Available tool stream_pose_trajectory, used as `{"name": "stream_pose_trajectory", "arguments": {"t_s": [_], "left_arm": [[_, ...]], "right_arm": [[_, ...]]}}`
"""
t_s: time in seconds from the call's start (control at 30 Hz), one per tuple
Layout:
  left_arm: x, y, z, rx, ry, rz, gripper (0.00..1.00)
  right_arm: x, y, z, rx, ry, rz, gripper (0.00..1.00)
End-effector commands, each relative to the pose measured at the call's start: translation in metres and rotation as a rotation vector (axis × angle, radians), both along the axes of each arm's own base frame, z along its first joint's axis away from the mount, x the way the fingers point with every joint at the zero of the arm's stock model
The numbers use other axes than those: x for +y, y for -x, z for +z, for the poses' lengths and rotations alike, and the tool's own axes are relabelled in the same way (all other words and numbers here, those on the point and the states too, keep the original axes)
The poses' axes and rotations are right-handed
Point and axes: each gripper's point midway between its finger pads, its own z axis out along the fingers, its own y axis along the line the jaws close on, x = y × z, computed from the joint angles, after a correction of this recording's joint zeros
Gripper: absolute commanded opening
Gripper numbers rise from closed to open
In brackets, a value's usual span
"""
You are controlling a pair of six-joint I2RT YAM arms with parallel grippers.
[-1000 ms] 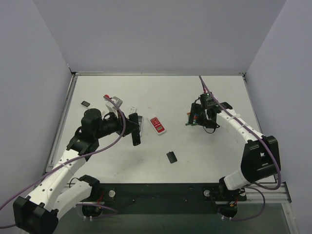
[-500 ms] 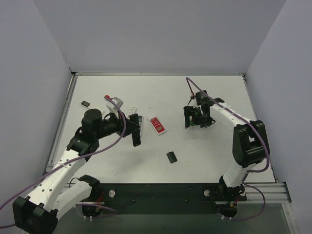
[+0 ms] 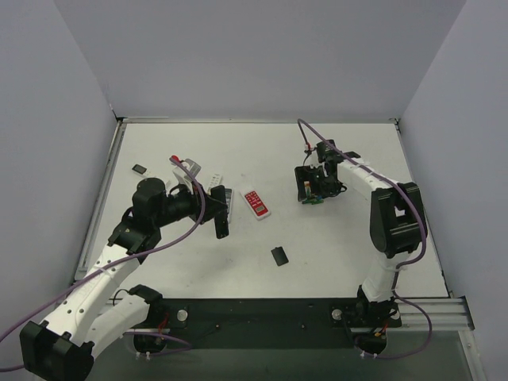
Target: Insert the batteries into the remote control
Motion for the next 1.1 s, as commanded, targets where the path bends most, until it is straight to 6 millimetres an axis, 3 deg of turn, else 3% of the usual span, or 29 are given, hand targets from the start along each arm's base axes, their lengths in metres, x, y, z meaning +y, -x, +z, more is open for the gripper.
{"name": "stream_pose_trajectory", "arguments": {"t_s": [0.0,0.67,1.07], "left_arm": [[0.0,-0.001,0.014,-0.063,0.007,-0.001,0.0],[0.0,-0.001,0.014,-0.062,0.007,-0.001,0.0],[0.0,0.0,0.013,-0.062,0.008,-0.006,0.0]], "right_arm": [[0.001,-0.005,0.001,0.01,-0.019,0.015,0.84],[0.0,-0.001,-0.015,0.064,-0.045,0.014,0.83],[-0.003,0.014,-0.019,0.093,-0.046,-0.003,0.82]]}}
